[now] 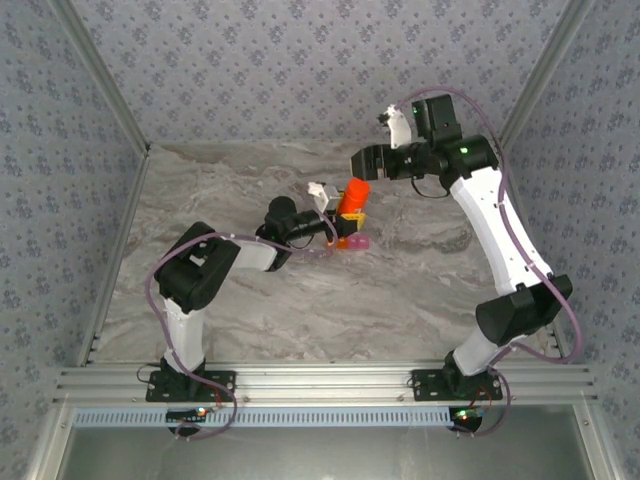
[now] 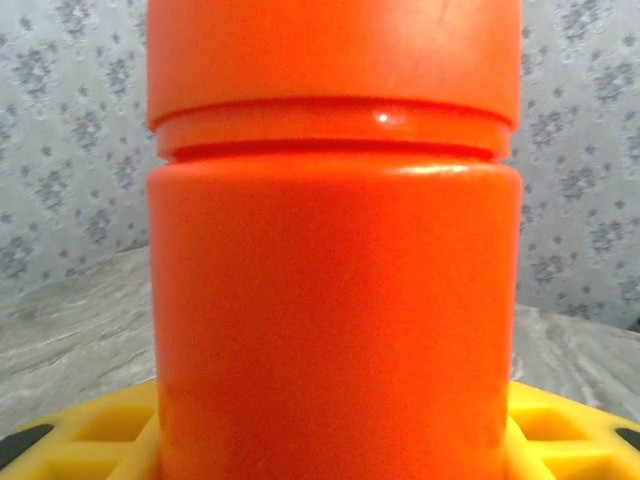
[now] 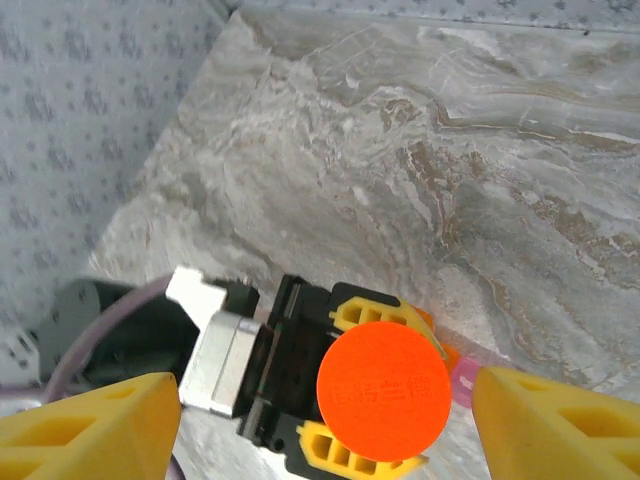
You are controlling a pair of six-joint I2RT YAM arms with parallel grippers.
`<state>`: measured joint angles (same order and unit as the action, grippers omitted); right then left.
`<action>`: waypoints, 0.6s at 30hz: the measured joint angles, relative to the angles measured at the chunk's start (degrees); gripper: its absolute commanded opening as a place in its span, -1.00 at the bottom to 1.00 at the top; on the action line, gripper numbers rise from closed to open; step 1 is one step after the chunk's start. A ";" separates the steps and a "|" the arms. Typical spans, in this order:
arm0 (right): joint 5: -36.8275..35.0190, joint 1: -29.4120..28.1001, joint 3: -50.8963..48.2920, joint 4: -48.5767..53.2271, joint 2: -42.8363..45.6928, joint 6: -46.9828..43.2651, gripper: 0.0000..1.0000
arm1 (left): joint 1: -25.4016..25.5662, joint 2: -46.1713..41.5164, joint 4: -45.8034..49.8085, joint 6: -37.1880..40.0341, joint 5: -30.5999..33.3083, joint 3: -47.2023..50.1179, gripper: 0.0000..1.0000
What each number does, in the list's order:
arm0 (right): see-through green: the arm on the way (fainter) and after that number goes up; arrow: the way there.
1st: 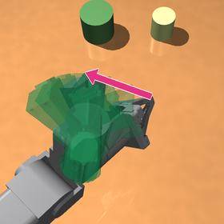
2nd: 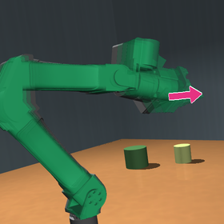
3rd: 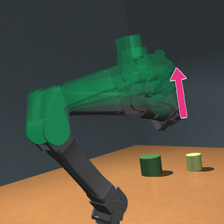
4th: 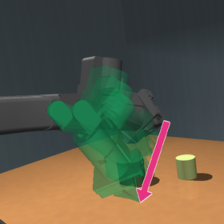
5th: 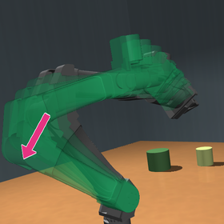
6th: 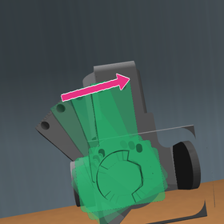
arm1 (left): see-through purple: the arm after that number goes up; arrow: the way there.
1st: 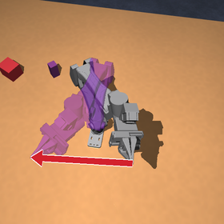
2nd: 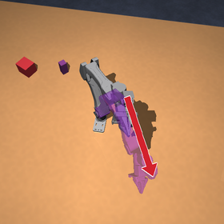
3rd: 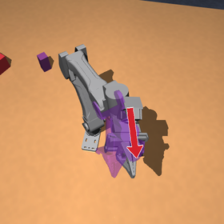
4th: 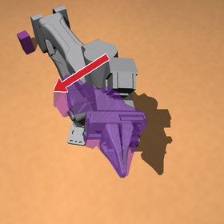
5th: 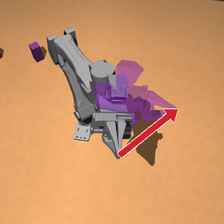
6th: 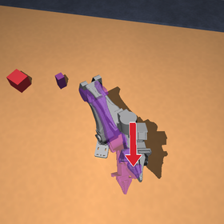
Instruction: Sort the pills into containers
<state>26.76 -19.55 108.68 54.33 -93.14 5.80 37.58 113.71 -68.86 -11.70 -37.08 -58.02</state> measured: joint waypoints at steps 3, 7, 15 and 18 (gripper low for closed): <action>0.07 -0.31 0.48 2.54 -1.11 -5.53 0.48 | 0.02 0.02 0.02 -1.05 -1.88 -0.76 -1.00; -0.13 -0.17 -0.24 4.33 -1.81 -8.98 0.47 | 0.02 0.22 0.00 -2.05 -3.34 -1.18 -1.00; -0.15 0.07 -0.50 4.87 -2.69 -11.04 0.44 | 0.00 0.94 0.04 -2.99 -4.28 -1.22 -1.00; -0.15 0.07 -0.50 5.09 -3.39 -11.21 0.43 | 0.02 0.94 0.07 -2.99 -4.33 -1.22 -1.00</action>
<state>26.61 -19.49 108.18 59.42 -96.53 -5.41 37.60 114.65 -68.79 -14.70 -41.41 -59.24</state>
